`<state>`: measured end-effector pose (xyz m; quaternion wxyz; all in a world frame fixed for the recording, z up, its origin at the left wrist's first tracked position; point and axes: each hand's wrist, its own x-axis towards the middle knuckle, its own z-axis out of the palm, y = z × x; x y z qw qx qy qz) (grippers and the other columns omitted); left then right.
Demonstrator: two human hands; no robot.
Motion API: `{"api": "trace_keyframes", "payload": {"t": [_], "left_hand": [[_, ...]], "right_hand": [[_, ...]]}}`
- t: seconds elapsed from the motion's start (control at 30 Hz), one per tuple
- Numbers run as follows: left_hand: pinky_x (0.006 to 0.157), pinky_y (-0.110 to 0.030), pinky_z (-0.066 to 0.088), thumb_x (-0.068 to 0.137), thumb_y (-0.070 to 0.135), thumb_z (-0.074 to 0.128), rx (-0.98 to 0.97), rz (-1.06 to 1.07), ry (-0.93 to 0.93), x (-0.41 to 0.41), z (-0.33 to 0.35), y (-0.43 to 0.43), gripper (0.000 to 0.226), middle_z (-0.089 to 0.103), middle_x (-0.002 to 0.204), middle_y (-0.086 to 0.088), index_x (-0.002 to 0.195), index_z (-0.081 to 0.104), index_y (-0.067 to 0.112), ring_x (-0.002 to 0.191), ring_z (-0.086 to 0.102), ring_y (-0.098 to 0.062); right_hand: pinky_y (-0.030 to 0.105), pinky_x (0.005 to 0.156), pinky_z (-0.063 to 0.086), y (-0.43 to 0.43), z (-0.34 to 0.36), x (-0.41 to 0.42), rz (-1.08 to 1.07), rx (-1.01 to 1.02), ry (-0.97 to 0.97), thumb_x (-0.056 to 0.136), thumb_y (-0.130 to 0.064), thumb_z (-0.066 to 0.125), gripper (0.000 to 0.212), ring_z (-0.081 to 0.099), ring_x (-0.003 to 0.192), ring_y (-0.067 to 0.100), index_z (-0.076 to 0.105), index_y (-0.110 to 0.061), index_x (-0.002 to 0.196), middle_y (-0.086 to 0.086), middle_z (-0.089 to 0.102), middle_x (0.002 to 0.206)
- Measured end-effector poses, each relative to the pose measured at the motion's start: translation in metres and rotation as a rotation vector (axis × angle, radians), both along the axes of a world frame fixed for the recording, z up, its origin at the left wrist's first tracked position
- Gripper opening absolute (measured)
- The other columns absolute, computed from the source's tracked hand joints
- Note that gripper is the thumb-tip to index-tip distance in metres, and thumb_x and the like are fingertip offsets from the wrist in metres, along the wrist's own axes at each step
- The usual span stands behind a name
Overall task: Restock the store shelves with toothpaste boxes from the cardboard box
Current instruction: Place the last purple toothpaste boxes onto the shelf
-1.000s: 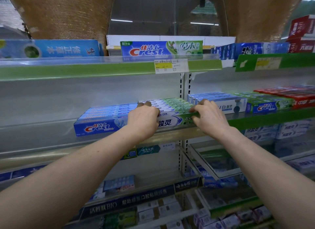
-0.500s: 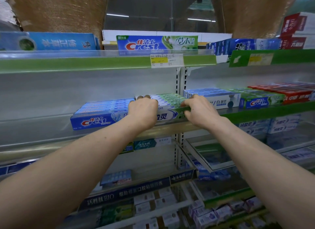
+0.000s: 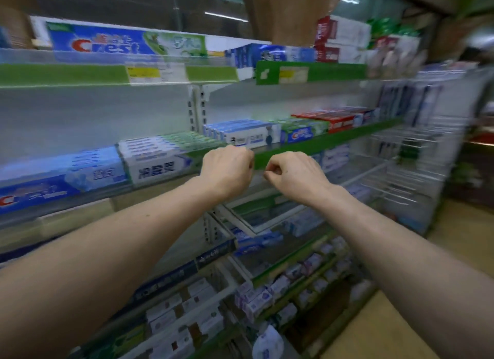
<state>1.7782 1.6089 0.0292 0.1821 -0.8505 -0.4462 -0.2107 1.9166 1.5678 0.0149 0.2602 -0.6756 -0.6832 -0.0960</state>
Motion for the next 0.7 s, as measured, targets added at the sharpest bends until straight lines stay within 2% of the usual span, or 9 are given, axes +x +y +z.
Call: {"api": "trace_keyframes", "payload": {"t": [0.1,0.23,0.37,0.47,0.57,0.7], "left_hand": [[0.064,-0.031,0.039,0.090,0.020,0.048,-0.030,-0.146,0.000,0.038,-0.003,-0.007,0.017,0.067,0.100,-0.007,0.095,0.064,0.020,0.094,0.061,-0.031],[0.064,-0.031,0.036,0.090,0.020,0.051,-0.079,-0.319,0.032,0.084,-0.006,-0.030,0.013,0.066,0.100,-0.008,0.093,0.063,0.020,0.092,0.061,-0.032],[0.065,-0.032,0.037,0.091,0.023,0.049,-0.118,-0.517,0.067,0.114,-0.010,-0.063,0.012,0.065,0.099,-0.008,0.088,0.060,0.021,0.093,0.060,-0.032],[0.064,-0.033,0.035,0.091,0.024,0.051,-0.142,-0.663,0.091,0.129,-0.023,-0.091,0.010,0.059,0.089,-0.002,0.080,0.052,0.023,0.081,0.053,-0.025],[0.062,-0.033,0.034,0.091,0.023,0.050,-0.177,-0.817,0.129,0.150,-0.050,-0.134,0.012,0.056,0.082,0.000,0.079,0.055,0.022,0.074,0.048,-0.022],[0.063,-0.031,0.037,0.091,0.022,0.047,-0.219,-1.055,0.228,0.168,-0.085,-0.225,0.012,0.058,0.083,-0.002,0.084,0.057,0.025,0.078,0.054,-0.026]], "right_hand": [[0.034,0.079,0.046,-0.027,-0.004,0.031,-0.115,-0.013,0.010,0.090,-0.031,0.056,0.019,0.061,0.103,0.030,0.070,-0.021,0.098,0.009,0.070,0.105],[0.034,0.082,0.046,-0.071,-0.013,0.062,-0.312,-0.057,-0.003,0.089,-0.030,0.056,0.019,0.060,0.105,0.032,0.070,-0.021,0.099,0.009,0.069,0.107],[0.035,0.077,0.047,-0.123,-0.023,0.076,-0.512,-0.091,0.032,0.089,-0.029,0.054,0.016,0.061,0.097,0.032,0.068,-0.021,0.092,0.008,0.069,0.099],[0.033,0.071,0.048,-0.169,-0.037,0.075,-0.639,-0.104,0.080,0.090,-0.029,0.055,0.017,0.062,0.089,0.029,0.069,-0.019,0.089,0.006,0.068,0.093],[0.032,0.069,0.049,-0.226,-0.062,0.068,-0.820,-0.122,0.129,0.090,-0.029,0.056,0.017,0.063,0.087,0.028,0.071,-0.020,0.091,0.005,0.068,0.090],[0.040,0.074,0.054,-0.323,-0.092,0.053,-1.065,-0.209,0.166,0.087,-0.026,0.055,0.018,0.064,0.089,0.031,0.071,-0.020,0.088,0.008,0.071,0.091]]}}
